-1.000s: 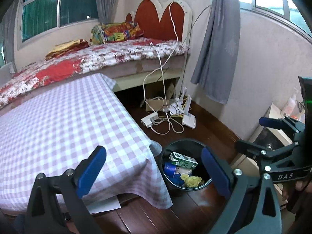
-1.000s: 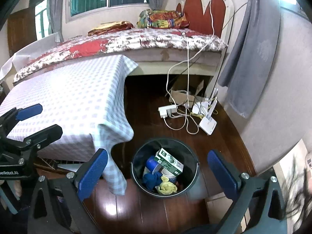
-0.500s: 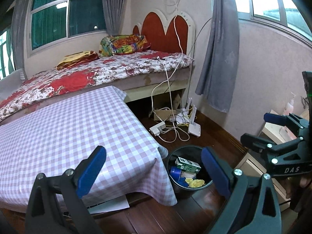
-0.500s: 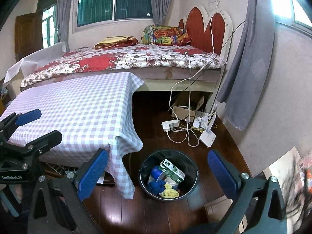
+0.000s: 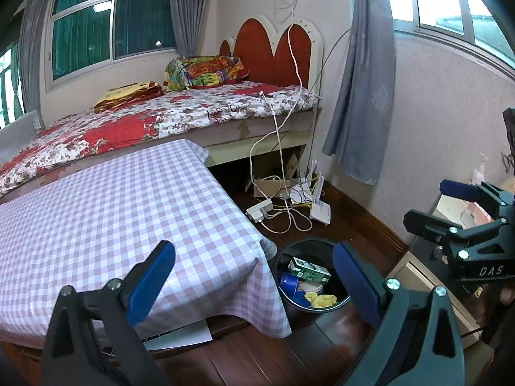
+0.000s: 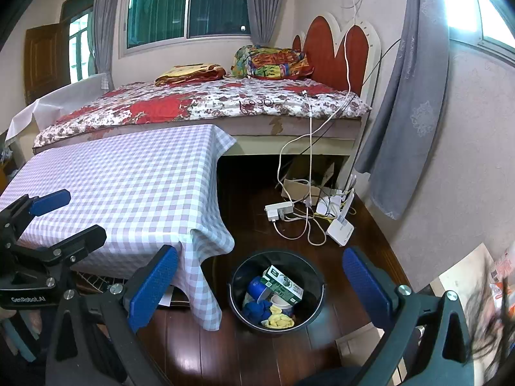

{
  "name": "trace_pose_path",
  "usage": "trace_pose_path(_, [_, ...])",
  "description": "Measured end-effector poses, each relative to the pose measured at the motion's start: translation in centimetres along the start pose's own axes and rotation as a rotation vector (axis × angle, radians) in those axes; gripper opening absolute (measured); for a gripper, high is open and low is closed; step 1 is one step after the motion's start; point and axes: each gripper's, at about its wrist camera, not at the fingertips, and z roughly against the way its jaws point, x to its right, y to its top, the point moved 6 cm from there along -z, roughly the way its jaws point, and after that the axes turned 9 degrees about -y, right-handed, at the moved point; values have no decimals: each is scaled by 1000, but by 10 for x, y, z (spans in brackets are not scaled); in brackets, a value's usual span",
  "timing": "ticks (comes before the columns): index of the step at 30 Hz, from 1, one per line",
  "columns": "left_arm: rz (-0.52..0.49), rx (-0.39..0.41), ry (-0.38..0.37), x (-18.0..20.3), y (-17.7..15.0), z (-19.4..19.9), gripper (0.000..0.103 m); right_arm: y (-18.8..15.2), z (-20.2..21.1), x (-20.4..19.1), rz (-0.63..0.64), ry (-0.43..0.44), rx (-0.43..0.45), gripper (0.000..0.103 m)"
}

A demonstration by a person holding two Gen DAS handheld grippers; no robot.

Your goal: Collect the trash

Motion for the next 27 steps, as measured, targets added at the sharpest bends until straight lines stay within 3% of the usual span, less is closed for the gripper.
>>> trace_pose_path(27, [-1, -3, -9, 8, 0, -3, 99, -2, -2, 0, 8, -4, -2, 103])
